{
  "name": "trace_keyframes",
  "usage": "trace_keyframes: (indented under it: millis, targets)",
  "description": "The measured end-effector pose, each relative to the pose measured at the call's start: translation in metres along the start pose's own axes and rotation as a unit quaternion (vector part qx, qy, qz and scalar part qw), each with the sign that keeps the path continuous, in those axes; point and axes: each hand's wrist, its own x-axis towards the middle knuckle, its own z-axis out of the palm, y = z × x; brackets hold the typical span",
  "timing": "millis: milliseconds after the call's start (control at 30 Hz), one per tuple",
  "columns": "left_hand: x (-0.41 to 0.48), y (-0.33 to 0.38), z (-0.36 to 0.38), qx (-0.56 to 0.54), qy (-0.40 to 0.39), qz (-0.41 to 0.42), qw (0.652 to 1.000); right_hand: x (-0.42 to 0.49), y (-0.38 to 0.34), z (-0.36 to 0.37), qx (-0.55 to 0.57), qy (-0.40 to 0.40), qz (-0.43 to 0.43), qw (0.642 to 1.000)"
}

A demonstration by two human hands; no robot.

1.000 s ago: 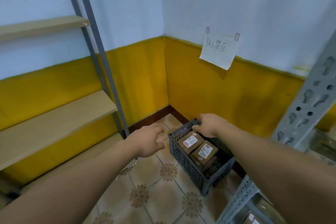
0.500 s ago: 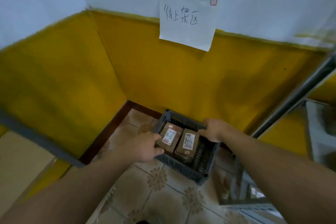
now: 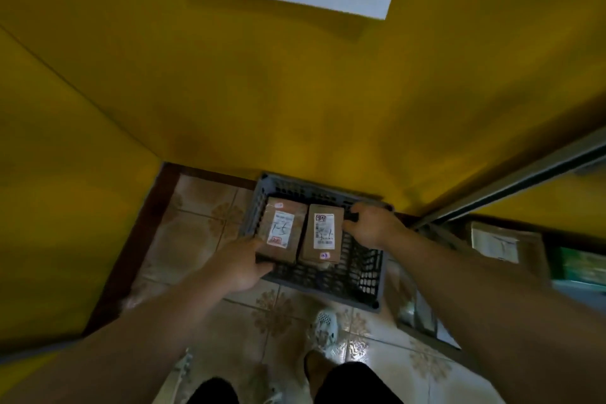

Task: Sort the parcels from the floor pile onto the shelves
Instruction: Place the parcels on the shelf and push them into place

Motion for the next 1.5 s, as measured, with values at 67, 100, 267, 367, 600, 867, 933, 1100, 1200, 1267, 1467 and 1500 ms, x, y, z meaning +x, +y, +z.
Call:
trace_keyframes:
  millis: [67,100,267,367,600,867,933,1100,1200,1267,1467,1500]
  targets:
    - [0.042,-0.019,0.006,-0.005,-0.010,-0.004,1.000,0.041,0.007,0.018,0.025,-0.008,0.019,0.999]
    - [0.065,-0.029,0.012,0.005,-0.020,-0.006,1.000,0.060,0.012,0.030,0.042,-0.009,0.030,0.999]
    - [0.198,-0.071,0.051,0.074,-0.061,0.004,0.995,0.160,0.041,0.098,0.102,-0.009,0.069,0.992]
    - [0.277,-0.095,0.087,0.084,-0.065,0.011,0.994,0.224,0.068,0.145,0.118,0.004,0.104,0.987]
    - [0.391,-0.124,0.179,0.084,-0.006,0.010,0.996,0.327,0.121,0.230,0.228,0.071,0.215,0.947]
    - [0.418,-0.124,0.222,0.096,0.001,-0.039,0.995,0.351,0.132,0.265,0.401,0.075,0.239,0.881]
    - [0.417,-0.117,0.223,0.076,-0.004,-0.040,0.996,0.345,0.130,0.266,0.419,0.075,0.228,0.876]
    - [0.410,-0.079,0.210,-0.138,0.018,-0.030,0.990,0.329,0.122,0.256,0.543,0.081,0.191,0.813]
    - [0.403,-0.063,0.201,-0.320,-0.034,-0.099,0.942,0.323,0.112,0.253,0.566,0.062,0.172,0.804]
    - [0.396,-0.063,0.193,-0.394,-0.060,-0.104,0.911,0.318,0.103,0.250,0.546,0.050,0.155,0.822]
    - [0.383,-0.095,0.172,-0.368,0.079,-0.109,0.920,0.325,0.104,0.253,0.387,0.070,0.141,0.909]
    - [0.382,-0.103,0.170,-0.354,0.104,-0.117,0.922,0.328,0.109,0.256,0.371,0.072,0.157,0.912]
